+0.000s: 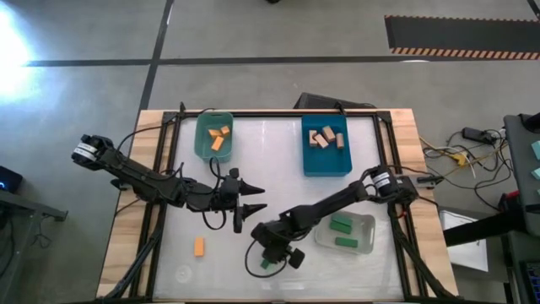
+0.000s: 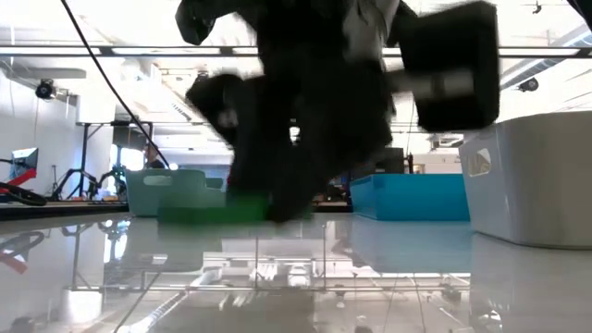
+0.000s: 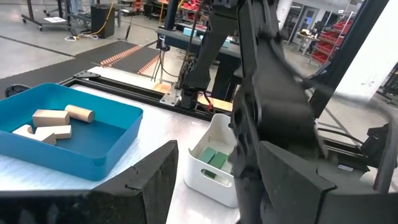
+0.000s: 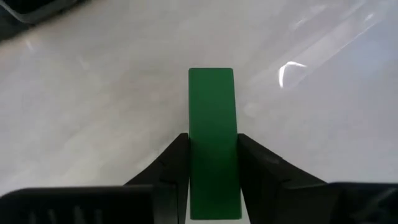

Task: Sort & place blocks by color
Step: Put the green wooden block into the gray bin

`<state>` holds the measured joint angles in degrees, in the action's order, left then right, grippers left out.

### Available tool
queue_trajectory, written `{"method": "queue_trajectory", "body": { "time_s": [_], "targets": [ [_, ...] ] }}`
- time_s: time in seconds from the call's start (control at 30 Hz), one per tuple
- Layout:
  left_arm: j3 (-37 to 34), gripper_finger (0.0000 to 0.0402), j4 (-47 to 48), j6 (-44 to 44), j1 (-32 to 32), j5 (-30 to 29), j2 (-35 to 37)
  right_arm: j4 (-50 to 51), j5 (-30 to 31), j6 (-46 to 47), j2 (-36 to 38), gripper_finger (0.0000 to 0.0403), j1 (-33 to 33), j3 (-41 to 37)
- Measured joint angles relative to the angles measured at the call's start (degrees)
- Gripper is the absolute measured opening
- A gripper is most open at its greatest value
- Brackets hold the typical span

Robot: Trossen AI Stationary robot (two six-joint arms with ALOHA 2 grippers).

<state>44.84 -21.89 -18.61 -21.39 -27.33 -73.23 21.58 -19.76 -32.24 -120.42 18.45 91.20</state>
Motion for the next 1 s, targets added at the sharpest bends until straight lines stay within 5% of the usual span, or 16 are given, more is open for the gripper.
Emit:
{"method": "queue_trajectory", "body": {
  "time_s": [0.3, 0.47, 0.73, 1.0],
  "targets": [
    [0.0, 0.0206, -0.12, 0.0, 0.0, 0.0, 0.0, 5.56, 4.2, 6.49, 9.14, 0.0091, 0.05, 0.02],
    [0.09, 0.0206, -0.14, 0.0, 0.0, 0.0, 0.0, 12.1, 11.65, 15.58, 16.89, 0.0091, 0.05, 0.03],
    [0.09, 0.0206, -0.14, -0.02, 0.0, 0.0, 0.0, 25.74, 18.68, 39.89, 29.13, 0.0091, 0.18, -0.99],
    [0.09, 0.0206, -0.15, -0.02, 0.0, 0.0, 0.0, 27.0, 30.0, 66.46, 40.26, 0.0091, 5.05, -12.03]
  ]
}}
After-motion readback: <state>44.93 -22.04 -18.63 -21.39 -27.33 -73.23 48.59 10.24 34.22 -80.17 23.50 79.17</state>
